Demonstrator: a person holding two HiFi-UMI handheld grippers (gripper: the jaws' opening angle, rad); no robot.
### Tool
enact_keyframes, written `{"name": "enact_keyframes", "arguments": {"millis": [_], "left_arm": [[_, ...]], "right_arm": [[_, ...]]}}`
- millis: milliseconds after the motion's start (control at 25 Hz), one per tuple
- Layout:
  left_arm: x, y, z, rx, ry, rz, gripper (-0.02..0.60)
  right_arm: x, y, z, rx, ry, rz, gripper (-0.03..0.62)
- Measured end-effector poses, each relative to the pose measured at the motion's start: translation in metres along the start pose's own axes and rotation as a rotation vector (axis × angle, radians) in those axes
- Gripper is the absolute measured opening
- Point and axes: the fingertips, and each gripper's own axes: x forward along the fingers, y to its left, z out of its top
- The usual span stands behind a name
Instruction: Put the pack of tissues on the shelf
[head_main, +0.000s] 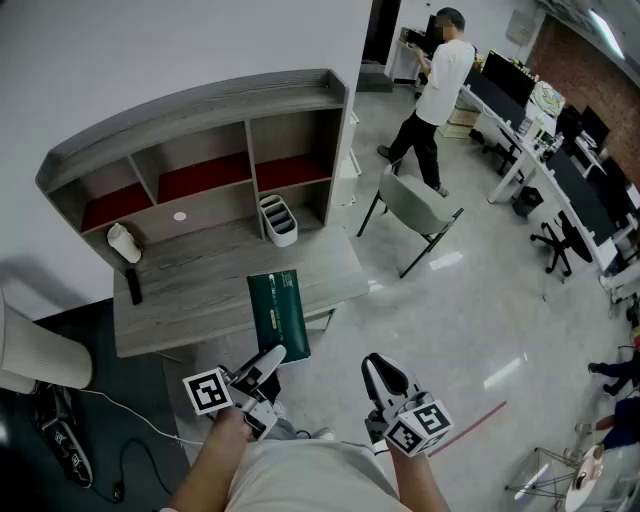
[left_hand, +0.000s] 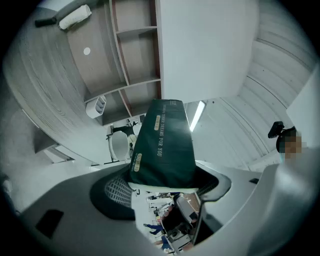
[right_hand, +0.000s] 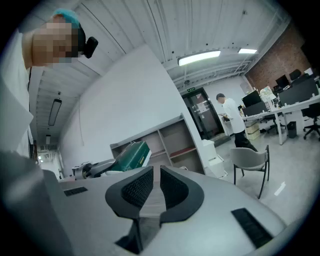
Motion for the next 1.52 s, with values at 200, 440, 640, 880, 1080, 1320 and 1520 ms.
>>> {"name": "enact_keyframes", "arguments": {"millis": [200, 440, 640, 880, 1080, 1320, 1520], "left_arm": [[-0.01, 0.01, 0.025, -0.025, 0.009, -0.004, 0.354], [-0.01, 0.025, 0.057, -0.046, 0.035, -0.025, 0.354], [-0.011, 0.04, 0.081, -0.07, 0.068, -0.028, 0.354], [0.003, 0.07, 0.095, -0.085, 0.107, 0.009, 0.354], [0.048, 0.085, 0.098, -0.098, 0.098, 0.031, 0.354], [0.126, 0.098, 0.111, -0.094, 0.035, 0.062, 0.354], [0.194, 0.098, 0.119, -0.101, -0.033, 0.078, 0.354]], "right_arm": [[0.027, 0.021, 0.0, -0.011, 0.007, 0.002, 0.067], [0.067, 0.028, 0.002, 0.006, -0.001, -0.03, 0.067], [0.098, 0.026, 0.004, 0.046, -0.014, -0.08, 0.067], [0.117, 0.004, -0.006, 0.077, 0.011, -0.122, 0.067], [0.132, -0.047, 0.001, 0.101, 0.015, -0.109, 0.067], [0.169, -0.123, 0.029, 0.108, 0.04, -0.037, 0.067], [0.195, -0.184, 0.055, 0.109, 0.077, 0.036, 0.067]]}}
